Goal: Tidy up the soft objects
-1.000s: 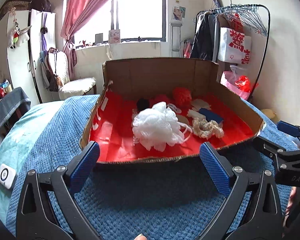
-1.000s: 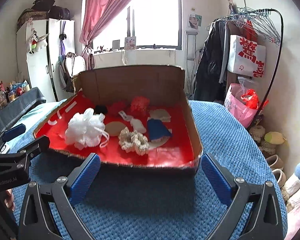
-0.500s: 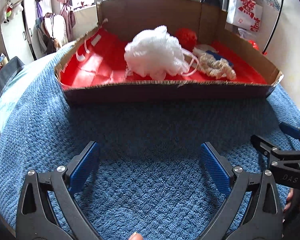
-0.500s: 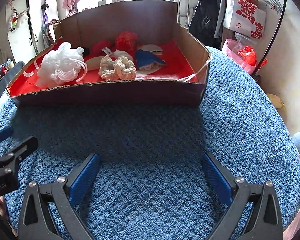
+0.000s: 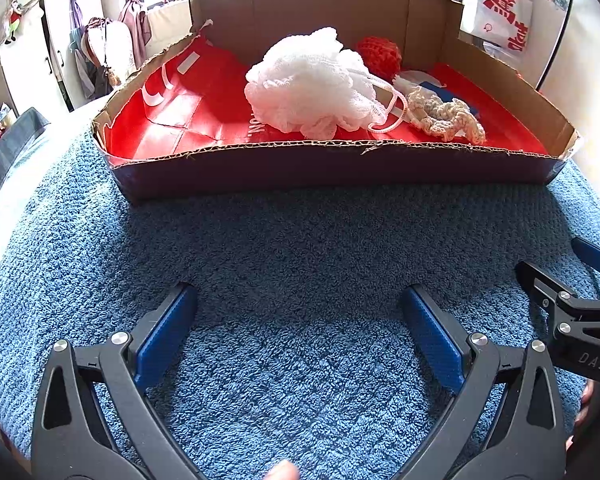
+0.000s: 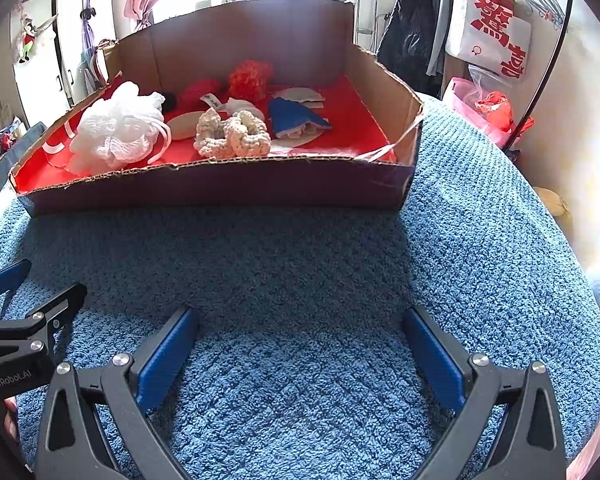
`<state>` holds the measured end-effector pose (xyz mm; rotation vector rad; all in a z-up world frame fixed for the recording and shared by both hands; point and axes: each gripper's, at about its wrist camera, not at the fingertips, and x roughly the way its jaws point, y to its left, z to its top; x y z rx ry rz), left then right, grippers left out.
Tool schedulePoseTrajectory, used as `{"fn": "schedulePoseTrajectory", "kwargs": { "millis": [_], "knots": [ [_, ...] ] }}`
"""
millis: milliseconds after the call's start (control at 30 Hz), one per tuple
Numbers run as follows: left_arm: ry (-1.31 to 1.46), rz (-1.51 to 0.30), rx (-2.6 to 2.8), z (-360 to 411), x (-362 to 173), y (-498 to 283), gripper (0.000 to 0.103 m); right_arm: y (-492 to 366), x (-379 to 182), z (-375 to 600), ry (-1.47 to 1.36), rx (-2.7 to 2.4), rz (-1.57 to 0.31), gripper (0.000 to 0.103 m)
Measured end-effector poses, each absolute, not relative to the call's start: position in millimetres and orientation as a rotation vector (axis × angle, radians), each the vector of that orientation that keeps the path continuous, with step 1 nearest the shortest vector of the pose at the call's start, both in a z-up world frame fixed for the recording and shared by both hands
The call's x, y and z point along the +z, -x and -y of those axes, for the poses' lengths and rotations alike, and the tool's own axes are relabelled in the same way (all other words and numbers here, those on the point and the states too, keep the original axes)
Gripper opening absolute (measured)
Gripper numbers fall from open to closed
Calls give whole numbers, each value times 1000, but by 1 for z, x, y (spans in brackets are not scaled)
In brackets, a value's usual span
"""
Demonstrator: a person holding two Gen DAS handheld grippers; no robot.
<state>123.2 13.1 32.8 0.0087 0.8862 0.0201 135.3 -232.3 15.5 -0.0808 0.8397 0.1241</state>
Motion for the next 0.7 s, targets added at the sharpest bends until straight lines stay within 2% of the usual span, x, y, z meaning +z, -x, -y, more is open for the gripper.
{"fn": "schedulePoseTrajectory", "kwargs": {
  "millis": [700],
  "knots": [
    [-8,-883,20,-14,33,-127,103,-141,17,230,75,125,-840,103]
  ]
}}
